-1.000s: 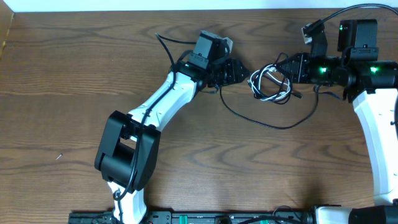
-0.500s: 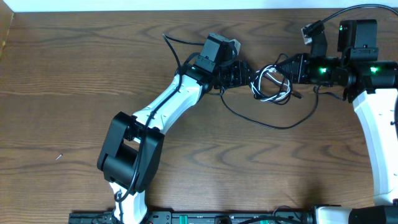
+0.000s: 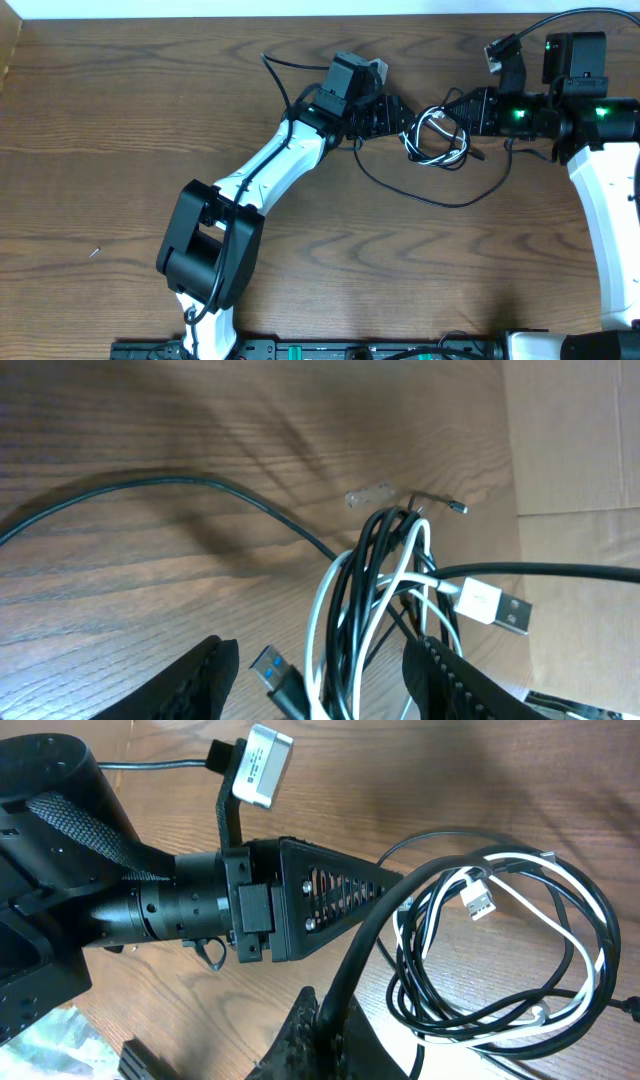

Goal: Untangle cables

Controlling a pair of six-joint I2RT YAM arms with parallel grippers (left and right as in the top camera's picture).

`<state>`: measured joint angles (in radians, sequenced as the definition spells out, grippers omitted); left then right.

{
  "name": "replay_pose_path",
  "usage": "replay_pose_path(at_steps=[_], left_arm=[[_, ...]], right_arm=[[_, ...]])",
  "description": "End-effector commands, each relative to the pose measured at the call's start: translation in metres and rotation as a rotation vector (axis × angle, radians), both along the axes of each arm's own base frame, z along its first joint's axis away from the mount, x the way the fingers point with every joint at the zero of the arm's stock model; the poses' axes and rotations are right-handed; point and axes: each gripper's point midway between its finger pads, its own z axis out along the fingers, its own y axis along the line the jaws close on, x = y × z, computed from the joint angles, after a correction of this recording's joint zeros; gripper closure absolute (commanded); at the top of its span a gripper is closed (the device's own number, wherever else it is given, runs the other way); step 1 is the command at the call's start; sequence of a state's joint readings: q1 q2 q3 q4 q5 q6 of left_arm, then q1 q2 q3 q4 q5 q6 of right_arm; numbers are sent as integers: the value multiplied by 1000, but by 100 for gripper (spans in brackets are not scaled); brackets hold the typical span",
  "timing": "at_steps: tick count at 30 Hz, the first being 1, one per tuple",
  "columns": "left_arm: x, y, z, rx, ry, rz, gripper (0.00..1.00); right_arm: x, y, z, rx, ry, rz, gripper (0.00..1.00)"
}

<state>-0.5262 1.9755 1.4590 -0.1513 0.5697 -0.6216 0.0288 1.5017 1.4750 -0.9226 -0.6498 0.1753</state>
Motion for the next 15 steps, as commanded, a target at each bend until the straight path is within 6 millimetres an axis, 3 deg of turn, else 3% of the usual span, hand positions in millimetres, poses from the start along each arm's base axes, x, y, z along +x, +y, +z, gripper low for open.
replay_pose_path(at_steps=[1,10,15], left_arm=[[1,-8,-10,9,10,-1,42],[-13,-27,-31,28,39,-45,43],[-13,-28,-35,46,32,-35,69]], right_arm=[[0,3,4,7,-9,7,99],[-1,3,4,7,-5,7,99],[-1,3,4,5,-6,5,99]])
